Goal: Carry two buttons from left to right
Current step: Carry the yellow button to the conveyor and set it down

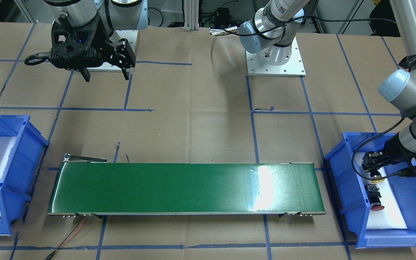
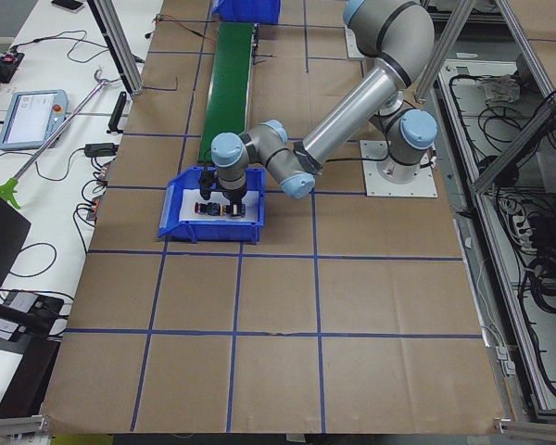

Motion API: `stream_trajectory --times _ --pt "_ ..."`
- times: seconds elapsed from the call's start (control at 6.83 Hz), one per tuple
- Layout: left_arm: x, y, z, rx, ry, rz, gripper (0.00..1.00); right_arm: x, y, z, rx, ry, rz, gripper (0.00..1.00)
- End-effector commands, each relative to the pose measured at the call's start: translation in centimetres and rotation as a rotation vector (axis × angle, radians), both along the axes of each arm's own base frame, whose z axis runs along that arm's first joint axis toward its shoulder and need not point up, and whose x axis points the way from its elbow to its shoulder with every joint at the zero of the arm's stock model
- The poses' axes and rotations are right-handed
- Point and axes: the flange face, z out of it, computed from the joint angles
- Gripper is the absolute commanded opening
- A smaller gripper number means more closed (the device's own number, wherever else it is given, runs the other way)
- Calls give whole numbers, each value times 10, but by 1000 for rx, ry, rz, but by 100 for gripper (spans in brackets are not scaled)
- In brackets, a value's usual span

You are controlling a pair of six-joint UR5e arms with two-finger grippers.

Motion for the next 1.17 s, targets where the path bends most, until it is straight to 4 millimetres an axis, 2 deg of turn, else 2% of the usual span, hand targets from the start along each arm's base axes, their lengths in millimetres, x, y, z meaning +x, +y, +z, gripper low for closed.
stream_trajectory --times 0.0,0.15,0.29,0.44,0.59,0.73,0.88,1.03 --pt "-6 3 82 -18 -10 -15 11 0 0 0 0 0 1 100" --pt "-12 12 127 -12 -12 -18 11 0 0 2 -4 1 3 100" --pt "-27 10 152 -11 -11 -38 11 0 0 2 -4 1 3 100" --pt "-55 -3 166 -29 -28 -82 11 0 0 1 -3 1 3 100" --pt "-92 -17 169 -31 -28 -105 11 0 0 1 -3 1 3 100" --pt "-136 -25 169 -31 -30 -141 11 0 -1 2 -6 1 3 100" --pt "-181 -29 169 -32 -29 -145 11 0 0 2 -4 1 3 100" --pt "-218 -31 162 -24 -24 -126 11 0 -1 2 -6 1 3 100"
